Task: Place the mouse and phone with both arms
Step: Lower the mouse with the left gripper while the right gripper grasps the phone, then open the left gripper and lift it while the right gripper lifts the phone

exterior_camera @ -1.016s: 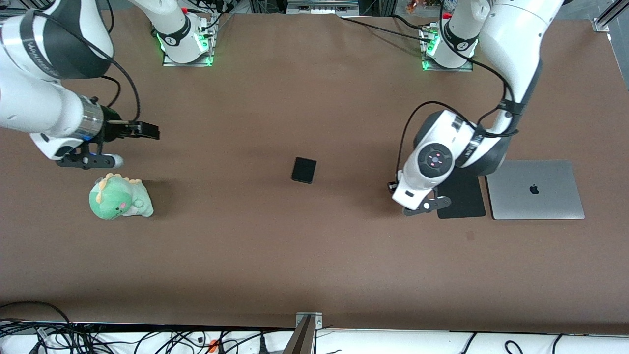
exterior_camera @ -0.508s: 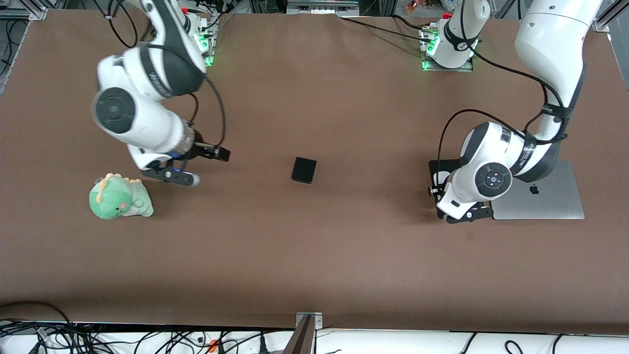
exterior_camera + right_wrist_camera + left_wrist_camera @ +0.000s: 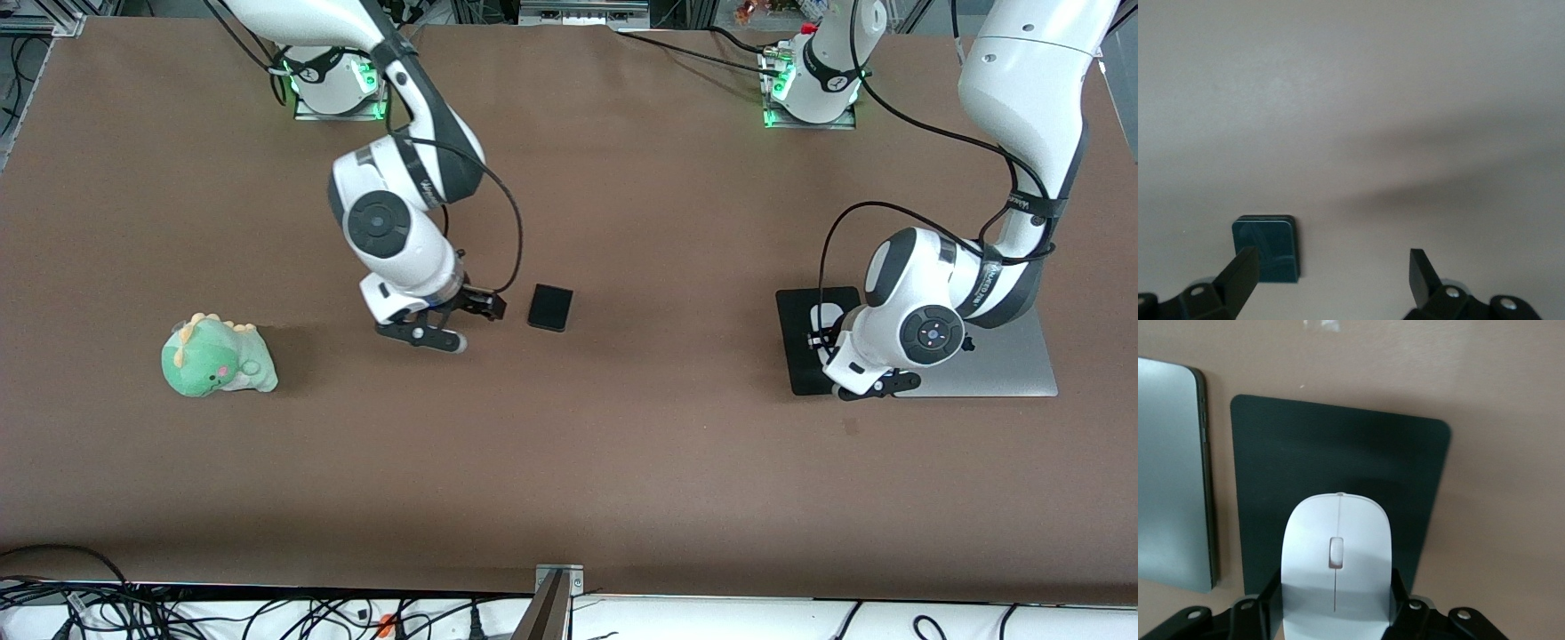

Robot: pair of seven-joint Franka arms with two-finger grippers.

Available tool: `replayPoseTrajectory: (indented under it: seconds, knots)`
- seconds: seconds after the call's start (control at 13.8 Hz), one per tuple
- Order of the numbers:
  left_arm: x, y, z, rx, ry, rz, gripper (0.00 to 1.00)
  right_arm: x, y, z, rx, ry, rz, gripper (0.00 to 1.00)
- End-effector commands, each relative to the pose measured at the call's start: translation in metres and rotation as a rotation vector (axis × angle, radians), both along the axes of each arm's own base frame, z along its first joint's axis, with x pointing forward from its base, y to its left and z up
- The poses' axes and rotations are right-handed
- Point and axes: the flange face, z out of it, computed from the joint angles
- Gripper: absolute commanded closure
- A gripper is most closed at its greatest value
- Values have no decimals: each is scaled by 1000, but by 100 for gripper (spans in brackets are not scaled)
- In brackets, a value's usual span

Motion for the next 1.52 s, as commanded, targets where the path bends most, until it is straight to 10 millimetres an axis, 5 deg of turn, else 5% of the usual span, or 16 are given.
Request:
replayPoseTrajectory:
  seconds: [0.0,0.22,0.44,0.73,0.8,0.87,1.02,1.23,1.45]
  knots:
    - [-13,13,-21,-13,-27,-25,93,-12,34,-18,11,-34,-35,0]
    - [-16,14,-39,-25,-11,-20,91,-34,70,-50,1,-50,4,0]
    - [-15,18,-46,-41,-4,-63,78,-45,88,-81,-11,-75,9,0]
    - [-14,23,-46,-51,-5,-89,42,-59,105,-109,-17,-99,31,0]
    - [-14,22,-46,-51,-5,-88,10,-60,106,-116,-33,-114,32,0]
    - [-13,22,-46,-51,-7,-84,0,-61,106,-121,-51,-124,36,0]
    - [-11,21,-41,-48,-13,-90,0,-64,110,-127,-62,-128,46,0]
    - [5,18,2,-32,-55,-87,0,-63,118,-130,-58,-134,41,0]
    - [28,9,74,-6,-46,-88,0,-60,120,-127,-50,-140,38,0]
